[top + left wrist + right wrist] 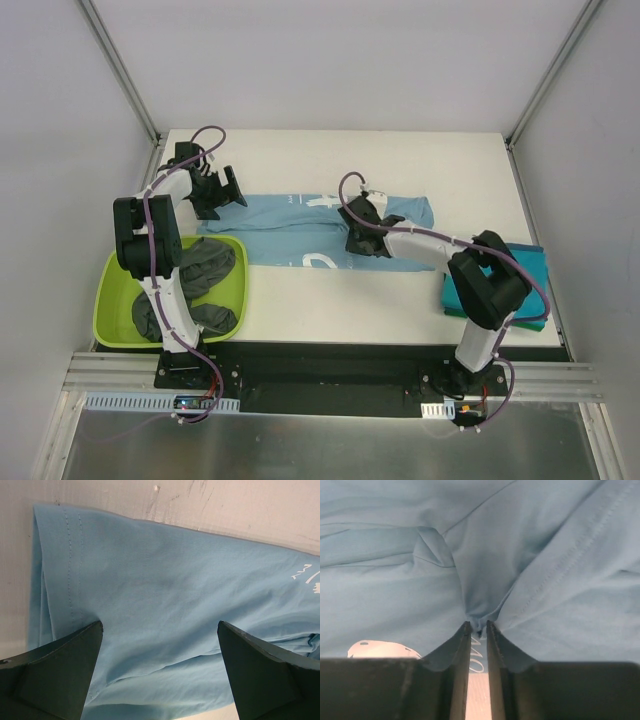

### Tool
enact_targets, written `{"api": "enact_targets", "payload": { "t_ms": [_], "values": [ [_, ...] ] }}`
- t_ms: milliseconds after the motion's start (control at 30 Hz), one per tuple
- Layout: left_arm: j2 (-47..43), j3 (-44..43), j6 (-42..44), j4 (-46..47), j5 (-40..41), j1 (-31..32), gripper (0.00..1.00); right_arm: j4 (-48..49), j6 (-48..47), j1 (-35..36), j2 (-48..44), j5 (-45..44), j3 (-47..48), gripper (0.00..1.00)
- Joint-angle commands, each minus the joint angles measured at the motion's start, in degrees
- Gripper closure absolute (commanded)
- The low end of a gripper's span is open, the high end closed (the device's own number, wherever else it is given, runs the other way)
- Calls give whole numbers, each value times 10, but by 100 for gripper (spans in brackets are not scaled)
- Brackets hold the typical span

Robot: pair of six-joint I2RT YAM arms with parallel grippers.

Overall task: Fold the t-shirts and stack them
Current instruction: Fold the other side of the tshirt into a rectangle

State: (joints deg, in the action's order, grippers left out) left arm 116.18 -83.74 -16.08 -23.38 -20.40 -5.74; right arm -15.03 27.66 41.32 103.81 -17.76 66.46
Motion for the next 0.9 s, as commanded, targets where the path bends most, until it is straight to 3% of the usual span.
{"api": "enact_targets", "payload": {
  "t_ms": [0, 133, 200, 233, 267, 367, 500, 567, 700, 867],
  "values": [
    [-1, -4, -1, -22, 30, -8, 1, 65, 69, 21, -68, -76, -41, 71],
    [2, -4, -1, -23, 32, -9, 1, 77, 22, 27, -96, -61, -43, 49],
    [3, -5, -1, -22, 32, -9, 1, 79, -42, 25, -106, -55, -34, 29],
    [4, -5, -1, -21, 31, -9, 1, 76, -89, 22, -104, -45, -20, 11],
    [4, -5, -1, -22, 30, -8, 1, 61, -120, 18, -98, -44, -3, 4],
    [5, -5, -1, -23, 30, -8, 1, 14, -146, -24, -57, -17, 47, 4],
    [8, -6, 0, -22, 28, -8, 1, 36, -173, -105, 15, 160, 99, 4],
    [12, -7, 1, -23, 30, -9, 1, 34, -168, -128, 54, 204, 129, 4],
    [14, -8, 3, -23, 41, -9, 1, -13, -177, -146, 90, 202, 169, 4],
    [17, -11, 3, -24, 41, -10, 1, -48, -168, -157, 88, 204, 148, 4]
  ]
}}
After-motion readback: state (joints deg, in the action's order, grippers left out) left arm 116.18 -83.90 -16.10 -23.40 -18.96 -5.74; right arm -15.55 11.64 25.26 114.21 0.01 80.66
